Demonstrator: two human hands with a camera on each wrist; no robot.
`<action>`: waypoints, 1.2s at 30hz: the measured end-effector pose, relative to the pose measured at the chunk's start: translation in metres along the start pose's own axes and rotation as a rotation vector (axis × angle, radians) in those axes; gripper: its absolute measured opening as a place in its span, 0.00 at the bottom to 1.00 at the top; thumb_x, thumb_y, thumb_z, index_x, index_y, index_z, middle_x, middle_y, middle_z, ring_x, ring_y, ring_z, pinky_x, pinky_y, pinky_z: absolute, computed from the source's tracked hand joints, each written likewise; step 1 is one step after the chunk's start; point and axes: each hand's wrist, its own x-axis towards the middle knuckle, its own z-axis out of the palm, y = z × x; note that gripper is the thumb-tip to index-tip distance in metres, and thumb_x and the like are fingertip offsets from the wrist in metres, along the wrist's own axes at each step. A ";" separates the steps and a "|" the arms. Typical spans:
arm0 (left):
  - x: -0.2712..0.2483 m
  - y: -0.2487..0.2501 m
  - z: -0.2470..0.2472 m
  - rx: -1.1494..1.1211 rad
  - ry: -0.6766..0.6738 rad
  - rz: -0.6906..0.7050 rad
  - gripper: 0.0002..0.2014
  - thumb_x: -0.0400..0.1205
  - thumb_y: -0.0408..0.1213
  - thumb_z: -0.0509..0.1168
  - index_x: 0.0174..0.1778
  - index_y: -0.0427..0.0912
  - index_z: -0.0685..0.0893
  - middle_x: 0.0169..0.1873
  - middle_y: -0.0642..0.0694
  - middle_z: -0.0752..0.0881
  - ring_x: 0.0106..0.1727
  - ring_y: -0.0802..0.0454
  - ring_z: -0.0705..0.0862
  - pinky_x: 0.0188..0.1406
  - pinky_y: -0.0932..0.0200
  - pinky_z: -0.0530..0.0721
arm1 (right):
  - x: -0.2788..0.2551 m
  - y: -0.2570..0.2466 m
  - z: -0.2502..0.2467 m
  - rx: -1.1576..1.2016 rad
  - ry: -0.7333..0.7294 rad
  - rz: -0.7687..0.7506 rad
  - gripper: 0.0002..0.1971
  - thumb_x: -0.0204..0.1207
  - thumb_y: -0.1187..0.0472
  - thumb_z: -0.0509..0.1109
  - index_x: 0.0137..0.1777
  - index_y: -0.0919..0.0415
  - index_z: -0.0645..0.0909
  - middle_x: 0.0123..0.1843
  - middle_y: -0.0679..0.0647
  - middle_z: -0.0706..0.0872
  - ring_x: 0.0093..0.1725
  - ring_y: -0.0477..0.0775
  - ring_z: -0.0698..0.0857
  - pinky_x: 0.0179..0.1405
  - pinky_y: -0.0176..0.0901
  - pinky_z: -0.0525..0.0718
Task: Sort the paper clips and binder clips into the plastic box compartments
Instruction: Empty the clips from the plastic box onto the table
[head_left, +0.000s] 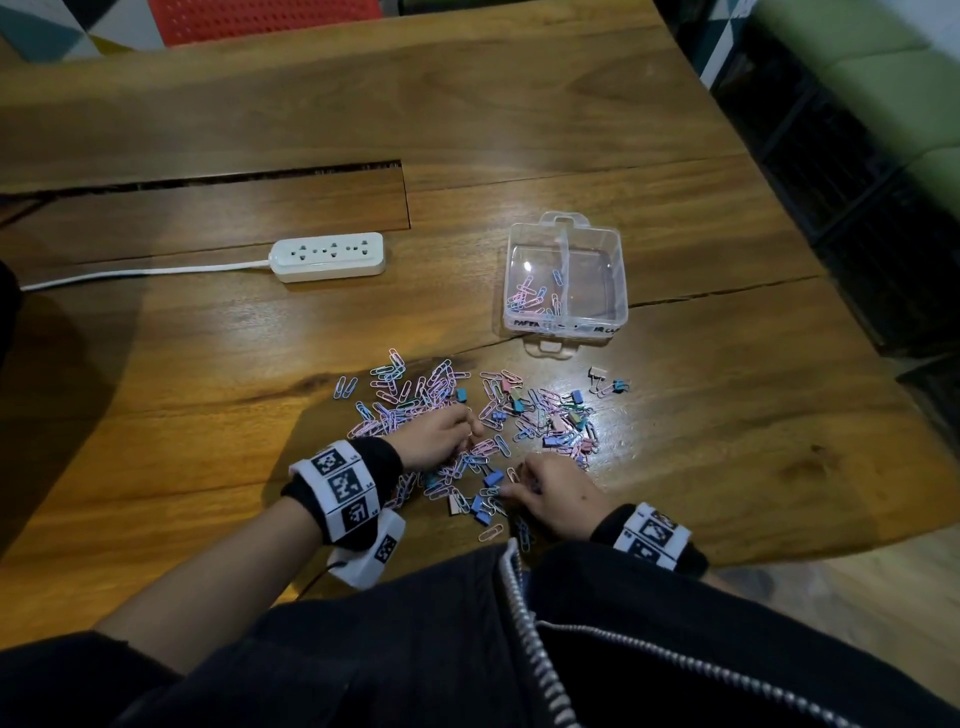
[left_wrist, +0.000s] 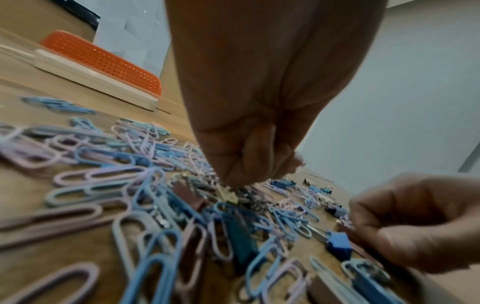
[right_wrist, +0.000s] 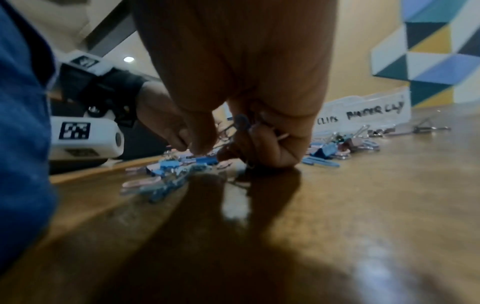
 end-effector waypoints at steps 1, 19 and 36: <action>0.000 0.000 0.001 0.083 0.016 0.028 0.14 0.87 0.33 0.46 0.55 0.37 0.77 0.41 0.49 0.77 0.39 0.57 0.75 0.38 0.67 0.73 | 0.001 0.000 0.000 -0.018 0.012 -0.015 0.15 0.74 0.47 0.66 0.33 0.52 0.65 0.40 0.48 0.73 0.39 0.47 0.73 0.31 0.29 0.65; 0.001 -0.003 0.013 1.009 0.090 0.107 0.21 0.82 0.50 0.58 0.64 0.39 0.73 0.61 0.43 0.77 0.60 0.47 0.78 0.55 0.53 0.79 | 0.010 -0.006 -0.009 -0.267 -0.124 -0.117 0.14 0.79 0.59 0.60 0.61 0.65 0.70 0.62 0.59 0.75 0.60 0.56 0.76 0.62 0.47 0.76; 0.018 0.030 -0.025 0.000 0.047 -0.110 0.13 0.86 0.45 0.52 0.43 0.40 0.72 0.29 0.50 0.69 0.26 0.57 0.67 0.23 0.64 0.70 | 0.090 -0.033 -0.126 0.267 0.269 0.033 0.15 0.80 0.62 0.57 0.30 0.55 0.66 0.29 0.48 0.70 0.29 0.44 0.70 0.27 0.31 0.68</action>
